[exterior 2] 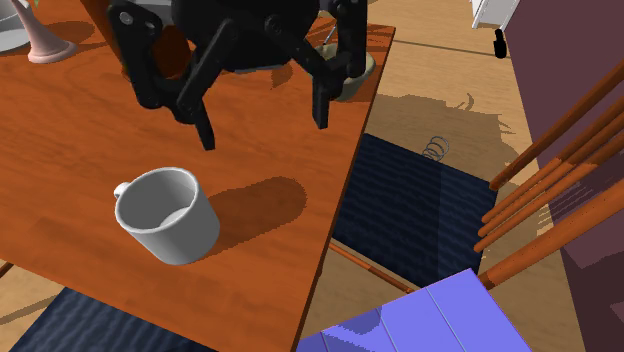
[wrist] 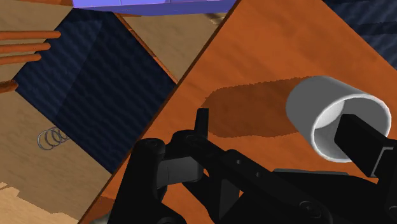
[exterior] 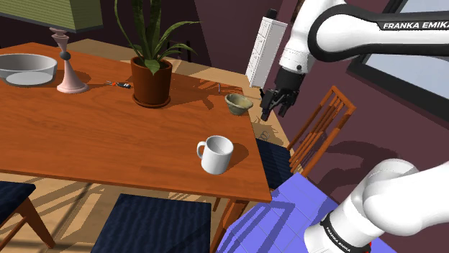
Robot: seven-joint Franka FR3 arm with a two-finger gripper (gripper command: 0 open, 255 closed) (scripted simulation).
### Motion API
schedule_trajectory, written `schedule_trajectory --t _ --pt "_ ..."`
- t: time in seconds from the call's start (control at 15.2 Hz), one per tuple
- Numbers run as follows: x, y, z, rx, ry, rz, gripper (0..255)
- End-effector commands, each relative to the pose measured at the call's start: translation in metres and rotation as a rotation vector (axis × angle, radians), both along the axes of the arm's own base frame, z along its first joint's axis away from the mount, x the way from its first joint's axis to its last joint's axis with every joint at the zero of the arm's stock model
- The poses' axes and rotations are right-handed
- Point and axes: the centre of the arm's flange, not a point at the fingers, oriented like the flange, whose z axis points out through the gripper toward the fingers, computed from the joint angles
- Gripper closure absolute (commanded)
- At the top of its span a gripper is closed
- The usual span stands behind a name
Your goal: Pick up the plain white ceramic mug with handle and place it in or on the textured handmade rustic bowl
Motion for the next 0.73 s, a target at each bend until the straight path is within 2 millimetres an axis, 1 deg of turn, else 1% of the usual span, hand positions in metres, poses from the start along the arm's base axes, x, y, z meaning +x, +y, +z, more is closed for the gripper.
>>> schedule_trajectory --t 0.0,0.66 --pt "0.012 0.014 -0.019 0.000 -0.002 0.005 0" --pt "0.064 0.089 -0.115 -0.006 -0.003 0.029 0"
